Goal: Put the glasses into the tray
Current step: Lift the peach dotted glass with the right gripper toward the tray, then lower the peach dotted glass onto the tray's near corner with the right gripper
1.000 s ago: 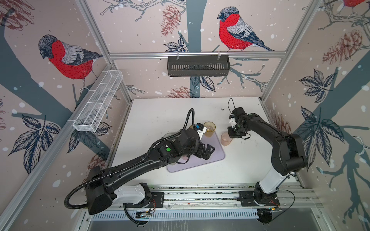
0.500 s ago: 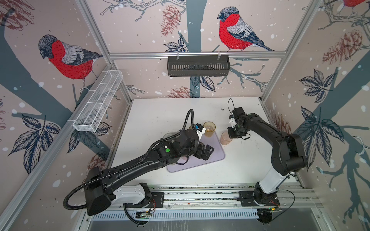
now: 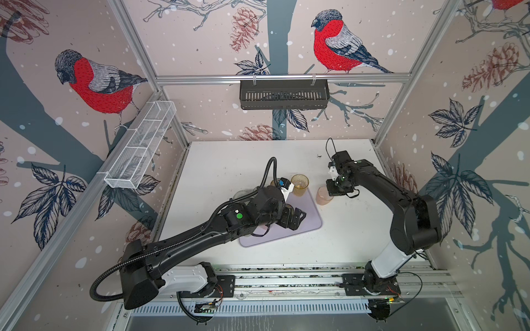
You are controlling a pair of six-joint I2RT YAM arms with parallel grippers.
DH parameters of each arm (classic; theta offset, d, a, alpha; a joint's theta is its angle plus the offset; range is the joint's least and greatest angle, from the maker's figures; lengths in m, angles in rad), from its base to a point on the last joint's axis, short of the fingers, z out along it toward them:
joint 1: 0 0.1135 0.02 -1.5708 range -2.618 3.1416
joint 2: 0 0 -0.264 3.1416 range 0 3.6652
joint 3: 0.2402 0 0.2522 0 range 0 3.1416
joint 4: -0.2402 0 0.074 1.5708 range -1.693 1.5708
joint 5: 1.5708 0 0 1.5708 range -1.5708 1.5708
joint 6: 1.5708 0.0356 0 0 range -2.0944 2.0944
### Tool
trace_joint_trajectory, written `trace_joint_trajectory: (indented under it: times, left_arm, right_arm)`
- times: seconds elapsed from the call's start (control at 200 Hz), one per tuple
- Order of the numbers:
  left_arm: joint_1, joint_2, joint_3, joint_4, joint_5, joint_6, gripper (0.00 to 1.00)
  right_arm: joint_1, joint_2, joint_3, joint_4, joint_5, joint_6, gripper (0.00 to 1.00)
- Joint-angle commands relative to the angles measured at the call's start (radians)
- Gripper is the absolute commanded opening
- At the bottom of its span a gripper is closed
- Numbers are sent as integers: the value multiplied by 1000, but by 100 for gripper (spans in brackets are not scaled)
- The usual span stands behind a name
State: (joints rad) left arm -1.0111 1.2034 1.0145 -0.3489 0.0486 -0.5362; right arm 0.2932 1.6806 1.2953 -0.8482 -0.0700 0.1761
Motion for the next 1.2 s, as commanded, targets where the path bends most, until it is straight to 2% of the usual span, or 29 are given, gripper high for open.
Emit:
trace_joint_trajectory:
  times: [0.0, 0.56, 1.196]
  left_arm:
    - [-3, -24, -11, 38, -22, -24, 97]
    - [-1, -74, -38, 15, -24, -64, 97]
    - [-1, -144, -79, -14, -44, -123, 97]
  right_arm:
    - [7, -17, 17, -45, 27, -15, 2]
    - [83, -86, -7, -78, 28, 34, 1]
    - [195, -95, -47, -45, 12, 105, 1]
